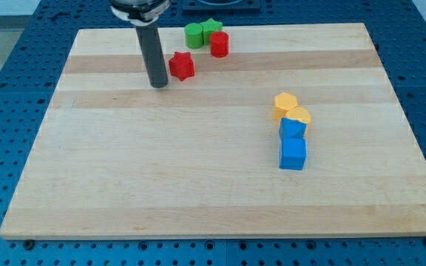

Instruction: Push red star to red circle

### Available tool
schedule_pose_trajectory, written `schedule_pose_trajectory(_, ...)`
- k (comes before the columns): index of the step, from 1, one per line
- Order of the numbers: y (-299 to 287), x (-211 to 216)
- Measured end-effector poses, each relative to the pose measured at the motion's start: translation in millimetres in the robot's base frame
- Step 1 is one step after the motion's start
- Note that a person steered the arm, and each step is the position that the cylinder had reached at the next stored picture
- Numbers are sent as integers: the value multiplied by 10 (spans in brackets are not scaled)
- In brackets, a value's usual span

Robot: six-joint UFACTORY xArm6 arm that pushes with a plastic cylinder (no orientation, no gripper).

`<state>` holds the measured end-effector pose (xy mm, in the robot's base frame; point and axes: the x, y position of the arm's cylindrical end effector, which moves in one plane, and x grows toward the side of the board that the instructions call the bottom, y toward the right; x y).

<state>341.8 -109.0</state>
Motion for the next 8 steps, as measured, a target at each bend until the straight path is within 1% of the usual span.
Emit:
schedule_pose_trajectory(1, 190, -229)
schedule_pose_trajectory(2, 278, -284)
schedule_pose_trajectory(4, 364, -142)
schedule_pose_trajectory(5, 551, -191)
schedule_pose_trajectory(6, 677, -376)
schedule_pose_trajectory(7, 693, -461)
schedule_pose_trajectory(8, 655, -394)
